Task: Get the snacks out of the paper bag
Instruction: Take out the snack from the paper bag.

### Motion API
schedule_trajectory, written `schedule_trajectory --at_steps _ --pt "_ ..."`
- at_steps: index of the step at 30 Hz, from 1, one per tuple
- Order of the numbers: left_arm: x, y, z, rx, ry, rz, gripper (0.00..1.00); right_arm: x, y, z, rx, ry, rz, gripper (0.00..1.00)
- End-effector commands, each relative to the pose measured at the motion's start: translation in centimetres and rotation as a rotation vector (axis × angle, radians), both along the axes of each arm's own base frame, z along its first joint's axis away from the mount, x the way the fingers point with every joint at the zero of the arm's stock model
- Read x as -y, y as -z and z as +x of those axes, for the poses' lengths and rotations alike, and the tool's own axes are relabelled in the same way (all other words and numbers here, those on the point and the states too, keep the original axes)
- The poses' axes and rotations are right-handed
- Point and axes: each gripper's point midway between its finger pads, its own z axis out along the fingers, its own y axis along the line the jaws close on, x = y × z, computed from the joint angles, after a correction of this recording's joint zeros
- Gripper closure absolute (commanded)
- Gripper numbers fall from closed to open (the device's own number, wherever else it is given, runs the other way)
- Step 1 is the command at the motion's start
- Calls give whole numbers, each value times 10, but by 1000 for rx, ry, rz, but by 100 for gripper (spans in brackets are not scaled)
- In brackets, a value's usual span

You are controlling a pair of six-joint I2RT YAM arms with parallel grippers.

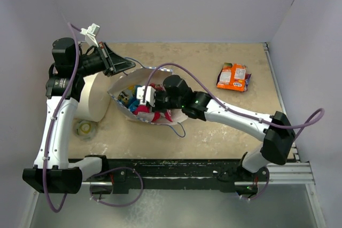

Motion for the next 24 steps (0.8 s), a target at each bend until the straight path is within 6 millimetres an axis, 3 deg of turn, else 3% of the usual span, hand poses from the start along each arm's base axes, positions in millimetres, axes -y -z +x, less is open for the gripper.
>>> schedule_trajectory --at_steps 1,12,19,24 --pt "3 -23 -9 94 37 0 100 3 -71 -1 23 61 205 100" --pt "3 -36 -10 141 22 -15 100 26 -120 24 -94 384 395 100" --pt "2 -38 -10 150 11 -19 100 43 -174 32 -196 544 576 100" --pt "1 -37 -10 148 7 -18 100 58 -195 35 -240 635 624 100"
